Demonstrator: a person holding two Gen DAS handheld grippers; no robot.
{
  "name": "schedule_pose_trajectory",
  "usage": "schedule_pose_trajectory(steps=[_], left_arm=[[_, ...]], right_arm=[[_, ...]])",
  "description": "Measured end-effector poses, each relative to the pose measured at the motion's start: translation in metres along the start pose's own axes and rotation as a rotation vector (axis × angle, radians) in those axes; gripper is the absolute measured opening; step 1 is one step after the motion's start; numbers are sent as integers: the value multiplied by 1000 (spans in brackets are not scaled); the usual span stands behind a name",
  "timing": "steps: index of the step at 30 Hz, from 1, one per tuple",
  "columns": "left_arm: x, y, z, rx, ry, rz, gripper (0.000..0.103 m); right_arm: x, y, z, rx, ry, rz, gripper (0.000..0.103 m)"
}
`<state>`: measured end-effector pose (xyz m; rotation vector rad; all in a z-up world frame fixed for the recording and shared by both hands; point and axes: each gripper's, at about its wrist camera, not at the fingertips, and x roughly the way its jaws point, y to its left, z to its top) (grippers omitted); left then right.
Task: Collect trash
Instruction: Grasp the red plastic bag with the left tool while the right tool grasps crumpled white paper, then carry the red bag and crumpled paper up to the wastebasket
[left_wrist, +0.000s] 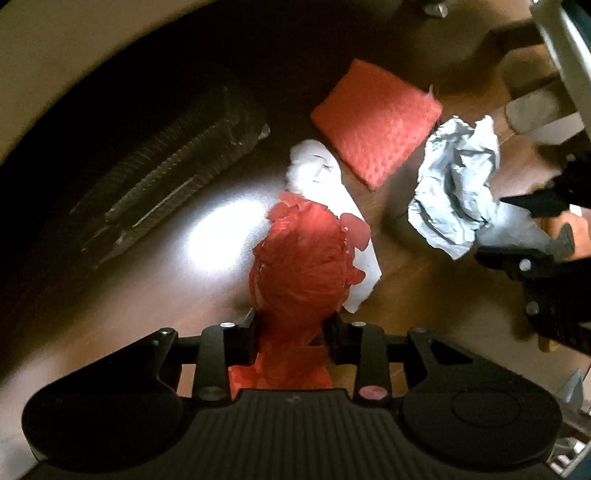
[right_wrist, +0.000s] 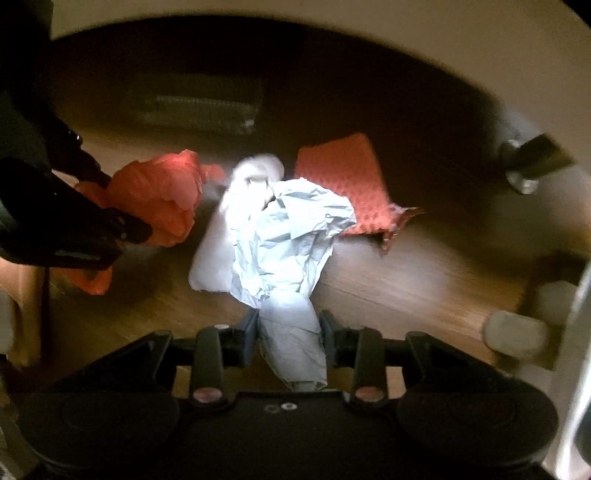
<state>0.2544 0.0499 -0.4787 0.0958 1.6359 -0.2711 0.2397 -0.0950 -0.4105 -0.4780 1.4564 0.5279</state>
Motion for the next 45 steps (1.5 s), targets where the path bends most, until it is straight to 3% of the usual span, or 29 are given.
schedule_pose_trajectory(steps=[9,15,28,37,45], left_arm=[[-86,-4,-22,-134,-91,-29,32],[-157,-21,-48,-200,-180,-53,32],[-299,-84,-103,-228,-407,-77,32],[-382,-147,-99,-186,-537,-103,32],[-434,-223,-62,-82,-606,-107,32]], right_arm=[[-87,-8,-18,164,-99,-4,34],[-153,-4,-50,226,-202,2,34],[-301,-17,-126,348,-485,18,34],[-368,-59,-168,405,-613,-10,34],[-400,-111,-187,490,-692,-77,34]])
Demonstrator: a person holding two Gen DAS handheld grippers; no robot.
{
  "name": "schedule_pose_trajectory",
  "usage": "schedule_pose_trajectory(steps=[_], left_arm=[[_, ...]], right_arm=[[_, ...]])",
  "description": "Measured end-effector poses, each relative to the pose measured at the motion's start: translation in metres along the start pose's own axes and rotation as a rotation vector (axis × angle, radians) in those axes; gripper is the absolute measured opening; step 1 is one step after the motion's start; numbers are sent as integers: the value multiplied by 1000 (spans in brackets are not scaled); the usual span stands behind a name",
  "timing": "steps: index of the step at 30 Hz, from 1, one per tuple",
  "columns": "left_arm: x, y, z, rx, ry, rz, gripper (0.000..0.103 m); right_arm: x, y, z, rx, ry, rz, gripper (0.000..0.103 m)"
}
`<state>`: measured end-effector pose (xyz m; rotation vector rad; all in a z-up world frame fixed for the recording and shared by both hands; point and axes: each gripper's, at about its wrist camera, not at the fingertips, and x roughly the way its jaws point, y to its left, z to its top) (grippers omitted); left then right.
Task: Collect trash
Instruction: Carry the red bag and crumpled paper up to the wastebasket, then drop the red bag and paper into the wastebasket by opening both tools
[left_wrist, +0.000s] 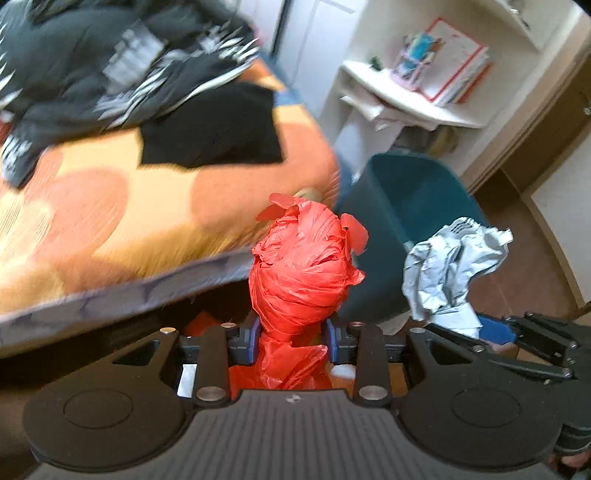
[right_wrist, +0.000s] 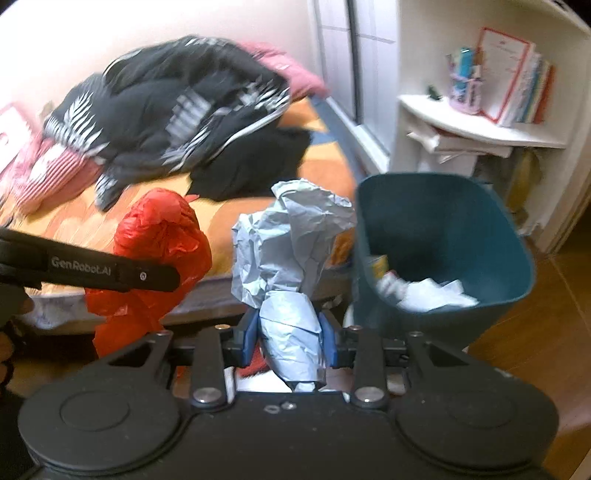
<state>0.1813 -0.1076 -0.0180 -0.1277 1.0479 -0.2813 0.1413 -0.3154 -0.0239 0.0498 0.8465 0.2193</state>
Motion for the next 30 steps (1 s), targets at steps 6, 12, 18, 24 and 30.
schedule_pose_trajectory(steps=[6,12,18,24,30], left_arm=[[15,-57,40,68,-28,-51,32],[41,-104,77,92,-19,-94,32],[80,-134,96,93,30,-114,32],[121,-154,106,110,76,-104,32],[161,-160,114,123,122,-82,32]], right_arm=[[-6,-45,14,49,-36,-71,34],[6,-88,23,109,-29,-130,35],[28,-116,28,157,-7,-160,35],[53,-137,31,173,28,-179,35],[76,-150,32,182,62,-171,35]])
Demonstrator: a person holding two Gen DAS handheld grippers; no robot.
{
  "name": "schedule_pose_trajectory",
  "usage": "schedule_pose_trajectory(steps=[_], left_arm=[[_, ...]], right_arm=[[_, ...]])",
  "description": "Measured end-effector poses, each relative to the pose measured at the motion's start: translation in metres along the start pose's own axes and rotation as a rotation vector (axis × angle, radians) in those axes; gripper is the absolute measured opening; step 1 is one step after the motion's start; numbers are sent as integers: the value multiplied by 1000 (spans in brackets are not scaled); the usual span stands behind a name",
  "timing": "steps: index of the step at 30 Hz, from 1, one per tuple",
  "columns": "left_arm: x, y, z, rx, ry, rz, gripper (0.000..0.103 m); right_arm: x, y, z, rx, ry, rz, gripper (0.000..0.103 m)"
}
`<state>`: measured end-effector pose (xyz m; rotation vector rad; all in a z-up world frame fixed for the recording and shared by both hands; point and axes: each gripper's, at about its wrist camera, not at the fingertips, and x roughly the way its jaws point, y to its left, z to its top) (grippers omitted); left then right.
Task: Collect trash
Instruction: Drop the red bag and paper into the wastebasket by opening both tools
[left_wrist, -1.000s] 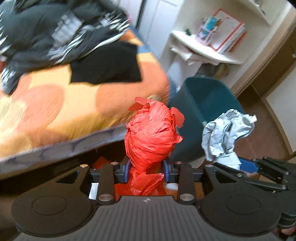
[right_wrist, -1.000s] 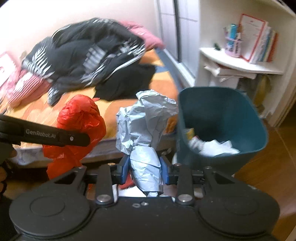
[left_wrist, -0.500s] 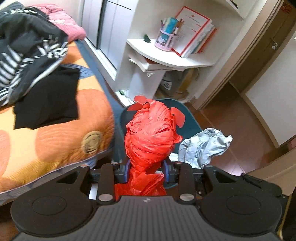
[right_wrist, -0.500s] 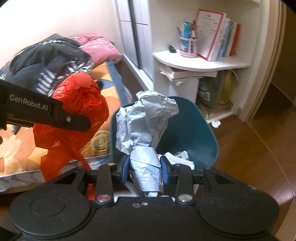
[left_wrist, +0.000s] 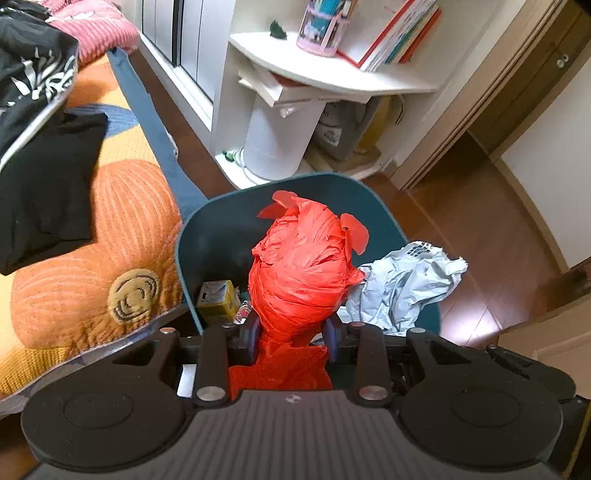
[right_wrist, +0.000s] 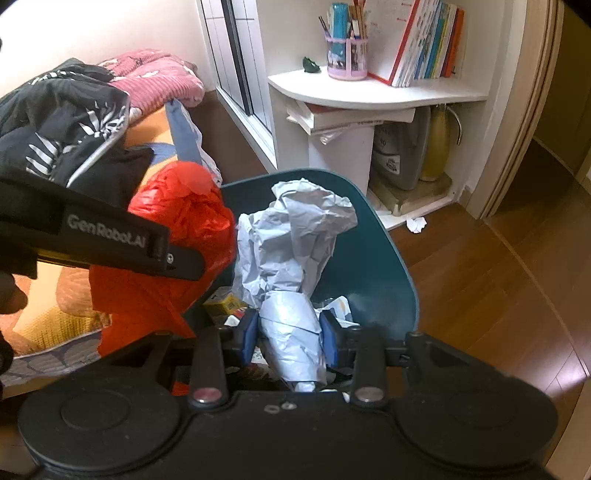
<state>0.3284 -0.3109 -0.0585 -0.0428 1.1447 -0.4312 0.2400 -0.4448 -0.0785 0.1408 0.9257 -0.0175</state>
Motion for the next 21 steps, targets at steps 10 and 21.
schedule_pose_trajectory(steps=[10,21], left_arm=[[54,5,-3,4,88,25,32],[61,5,-14,8,97,47,56]], right_arm=[[32,-3,-8,30,71,-4,36],[29,-6,-12,36,76,-27,42]])
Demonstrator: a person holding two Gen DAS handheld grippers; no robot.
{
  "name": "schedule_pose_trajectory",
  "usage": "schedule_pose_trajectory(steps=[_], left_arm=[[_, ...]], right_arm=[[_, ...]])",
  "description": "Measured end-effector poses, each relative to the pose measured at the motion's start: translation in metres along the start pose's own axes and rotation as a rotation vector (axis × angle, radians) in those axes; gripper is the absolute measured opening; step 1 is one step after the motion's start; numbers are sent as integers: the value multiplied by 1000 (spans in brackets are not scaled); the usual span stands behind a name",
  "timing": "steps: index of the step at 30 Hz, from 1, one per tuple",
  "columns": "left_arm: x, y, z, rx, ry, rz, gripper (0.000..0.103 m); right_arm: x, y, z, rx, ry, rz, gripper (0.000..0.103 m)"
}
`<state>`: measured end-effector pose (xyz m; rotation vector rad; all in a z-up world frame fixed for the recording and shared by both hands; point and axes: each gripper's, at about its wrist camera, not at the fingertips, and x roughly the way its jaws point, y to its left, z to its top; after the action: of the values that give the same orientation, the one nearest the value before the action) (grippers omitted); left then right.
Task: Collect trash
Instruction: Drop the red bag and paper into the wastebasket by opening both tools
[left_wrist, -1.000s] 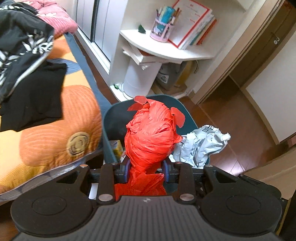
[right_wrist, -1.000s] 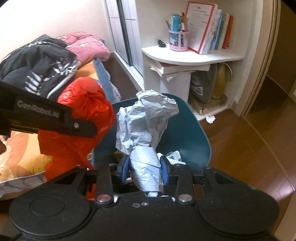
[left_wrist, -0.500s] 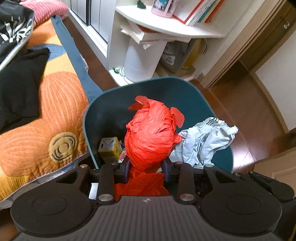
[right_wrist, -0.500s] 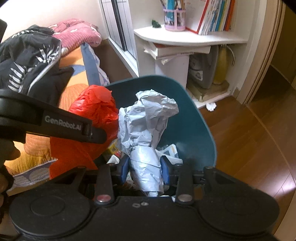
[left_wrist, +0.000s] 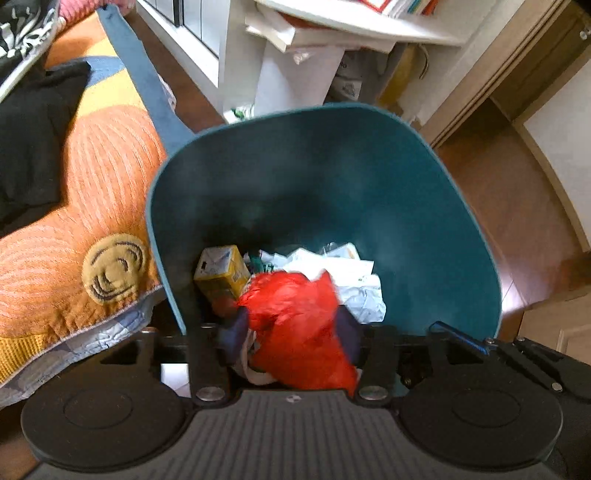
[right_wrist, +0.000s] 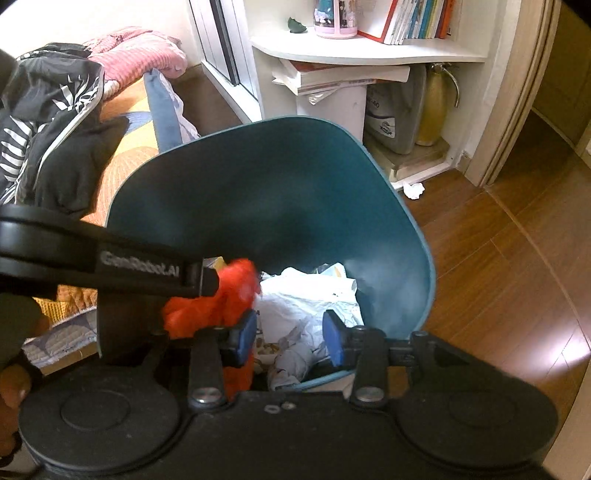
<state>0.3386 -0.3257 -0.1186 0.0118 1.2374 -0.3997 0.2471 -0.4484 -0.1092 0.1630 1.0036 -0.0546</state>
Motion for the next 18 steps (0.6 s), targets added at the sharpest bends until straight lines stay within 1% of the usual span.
schedule_pose_trajectory(steps=[1,8,10,12,18], left_arm=[[-3,0,-1,0,-8,-6,59],[-31,5,-13,9,-46,-16,59],[-42,8,-18,14,-68,-26,59],[-54,9,-24,19,-85,-11,59],[-96,17,-42,44,-142,-21,59]], right_arm=[[-2,1,0,0,-4,0,43],[-29,11,-4,-6,-37,26,46],[-38,15,-6,-15,-47,39,46],[-48,20,-8,-30,-60,47,47],[-82,38,-15,-56,-104,77,49]])
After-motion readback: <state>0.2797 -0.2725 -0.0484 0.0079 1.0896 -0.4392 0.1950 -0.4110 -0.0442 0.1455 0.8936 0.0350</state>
